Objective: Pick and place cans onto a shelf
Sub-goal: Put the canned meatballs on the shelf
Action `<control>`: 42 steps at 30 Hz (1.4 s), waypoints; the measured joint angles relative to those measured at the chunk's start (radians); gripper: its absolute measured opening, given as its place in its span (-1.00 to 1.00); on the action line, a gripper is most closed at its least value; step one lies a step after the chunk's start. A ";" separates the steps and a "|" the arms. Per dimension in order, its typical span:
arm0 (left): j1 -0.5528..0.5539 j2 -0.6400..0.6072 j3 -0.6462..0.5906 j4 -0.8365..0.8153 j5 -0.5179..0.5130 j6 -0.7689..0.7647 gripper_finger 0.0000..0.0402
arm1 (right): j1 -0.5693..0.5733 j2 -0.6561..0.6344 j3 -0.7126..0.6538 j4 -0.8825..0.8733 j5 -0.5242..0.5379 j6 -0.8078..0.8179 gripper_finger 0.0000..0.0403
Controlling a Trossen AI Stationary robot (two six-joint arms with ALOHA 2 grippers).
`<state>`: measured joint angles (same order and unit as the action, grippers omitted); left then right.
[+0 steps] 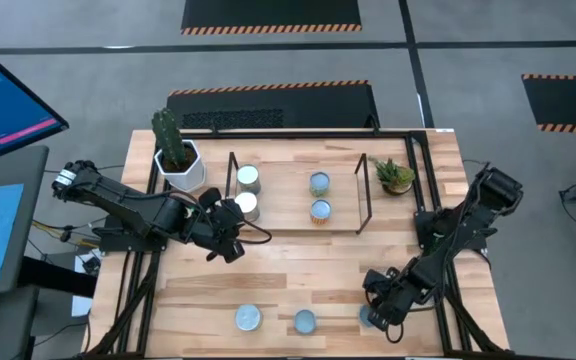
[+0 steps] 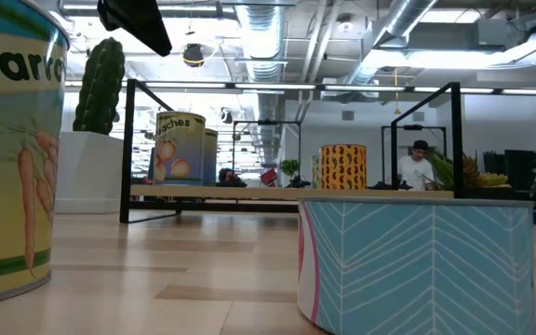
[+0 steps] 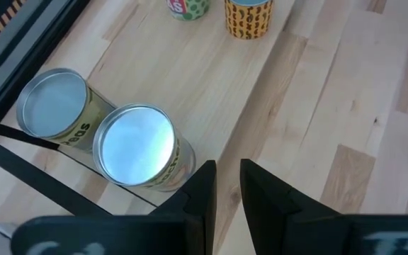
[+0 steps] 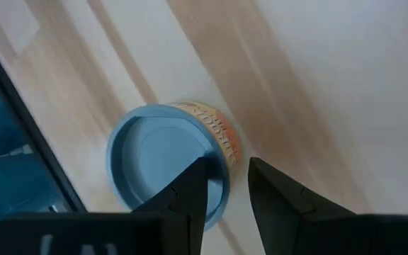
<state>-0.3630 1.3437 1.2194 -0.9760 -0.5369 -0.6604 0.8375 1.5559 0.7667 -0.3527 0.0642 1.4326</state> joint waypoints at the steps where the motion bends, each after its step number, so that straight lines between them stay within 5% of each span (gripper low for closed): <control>1: 0.000 0.000 0.000 0.000 0.000 0.001 -0.74 | -0.003 0.011 0.006 0.006 -0.011 0.000 -0.37; 10: 0.000 0.000 0.000 0.000 -0.002 0.002 -0.74 | -0.058 0.055 0.057 -0.002 -0.043 0.007 -0.37; 42: 0.000 0.000 0.000 0.009 -0.063 -0.053 -0.74 | -0.540 0.055 0.060 -0.003 -0.009 -0.132 -0.37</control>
<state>-0.3630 1.3437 1.2194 -0.9670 -0.5995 -0.7134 0.2975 1.6108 0.8265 -0.3552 0.0556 1.3006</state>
